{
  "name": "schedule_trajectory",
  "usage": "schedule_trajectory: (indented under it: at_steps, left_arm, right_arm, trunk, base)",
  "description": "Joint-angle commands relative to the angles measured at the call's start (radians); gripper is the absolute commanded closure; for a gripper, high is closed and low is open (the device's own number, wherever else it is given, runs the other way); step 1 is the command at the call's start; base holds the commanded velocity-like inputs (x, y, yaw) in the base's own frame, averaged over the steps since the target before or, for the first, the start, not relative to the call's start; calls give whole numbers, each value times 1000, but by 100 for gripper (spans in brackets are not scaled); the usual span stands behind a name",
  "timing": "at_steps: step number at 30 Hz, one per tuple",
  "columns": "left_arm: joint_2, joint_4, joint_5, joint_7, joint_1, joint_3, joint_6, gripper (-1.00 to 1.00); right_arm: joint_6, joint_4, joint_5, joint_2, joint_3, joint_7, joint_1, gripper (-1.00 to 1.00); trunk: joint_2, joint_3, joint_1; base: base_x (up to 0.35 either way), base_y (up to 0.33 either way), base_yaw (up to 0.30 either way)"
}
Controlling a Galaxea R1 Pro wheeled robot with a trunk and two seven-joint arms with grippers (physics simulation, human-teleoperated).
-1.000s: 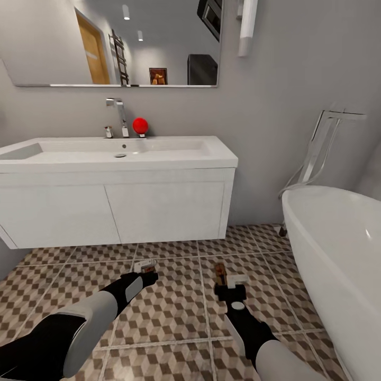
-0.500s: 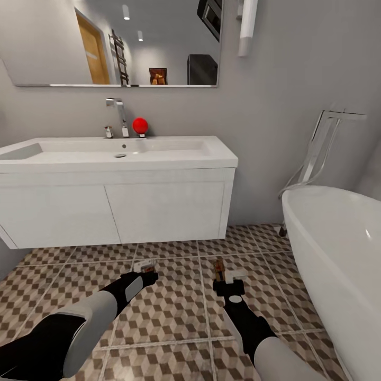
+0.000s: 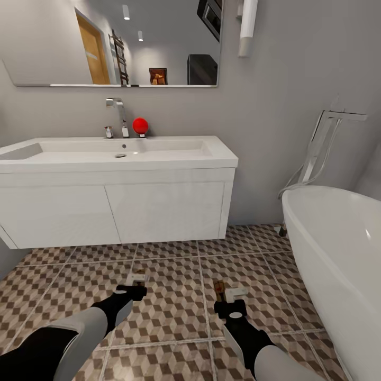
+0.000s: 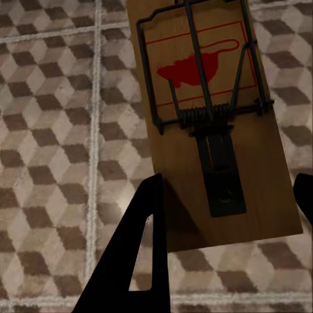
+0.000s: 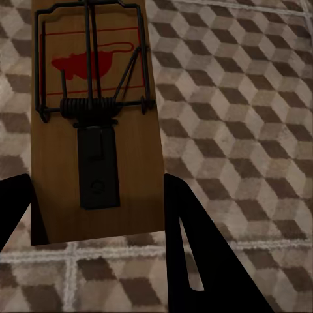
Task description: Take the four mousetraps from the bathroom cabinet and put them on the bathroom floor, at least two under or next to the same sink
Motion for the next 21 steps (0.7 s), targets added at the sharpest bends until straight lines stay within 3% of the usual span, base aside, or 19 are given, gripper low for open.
schedule_trajectory:
  at_steps: [1, 9, 21]
  left_arm:
    - [-1, 1, -4, 7, 3, -8, -10, 100]
    - [-2, 2, -24, 102, 100, -9, -152, 100]
    - [-3, 3, -21, 111, 189, -8, -182, 100]
  right_arm:
    - [4, 1, 2, 0, 7, -11, 0, 100]
    - [-3, 20, -1, 0, 6, -10, 0, 100]
    - [-25, 73, 2, 0, 7, -10, 0, 100]
  trunk:
    - [0, -1, 0]
    - [0, -1, 0]
    - [0, -1, 0]
  base:
    - [0, 0, 0]
    - [0, 0, 0]
    - [0, 0, 0]
